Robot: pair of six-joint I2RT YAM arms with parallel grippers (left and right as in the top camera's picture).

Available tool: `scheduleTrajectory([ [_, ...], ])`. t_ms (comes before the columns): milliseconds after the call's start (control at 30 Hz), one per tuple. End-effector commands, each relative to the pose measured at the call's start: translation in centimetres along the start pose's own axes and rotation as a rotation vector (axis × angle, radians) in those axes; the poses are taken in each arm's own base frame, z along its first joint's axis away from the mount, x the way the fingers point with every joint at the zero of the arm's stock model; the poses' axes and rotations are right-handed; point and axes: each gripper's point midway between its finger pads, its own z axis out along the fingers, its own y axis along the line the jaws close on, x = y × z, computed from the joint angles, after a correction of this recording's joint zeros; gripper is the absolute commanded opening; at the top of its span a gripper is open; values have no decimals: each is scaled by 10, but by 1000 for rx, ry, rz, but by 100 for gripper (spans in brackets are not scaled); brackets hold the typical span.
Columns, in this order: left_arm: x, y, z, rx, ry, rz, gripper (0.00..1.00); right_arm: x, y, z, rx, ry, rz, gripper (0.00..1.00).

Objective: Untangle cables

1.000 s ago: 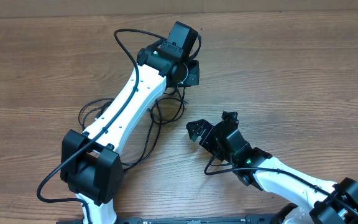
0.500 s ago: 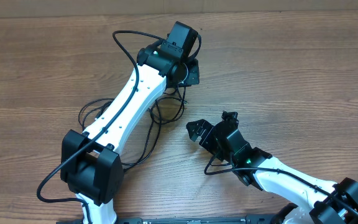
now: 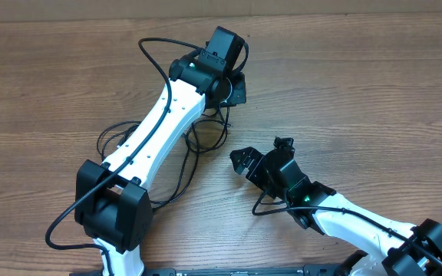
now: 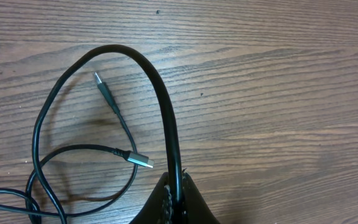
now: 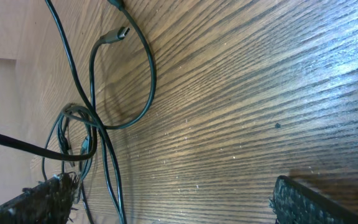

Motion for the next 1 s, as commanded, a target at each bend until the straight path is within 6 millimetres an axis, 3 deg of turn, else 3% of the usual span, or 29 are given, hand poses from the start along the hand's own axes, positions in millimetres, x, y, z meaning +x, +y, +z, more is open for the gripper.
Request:
scheduleTrajectory([
  [0,-14,-3,-17,14,-54,-11,4,-3,4,-2,-14,-13,4,100],
  [967,-12,-3,-17,10,-48,0,4,-3,4,-2,-14,-13,5,100],
])
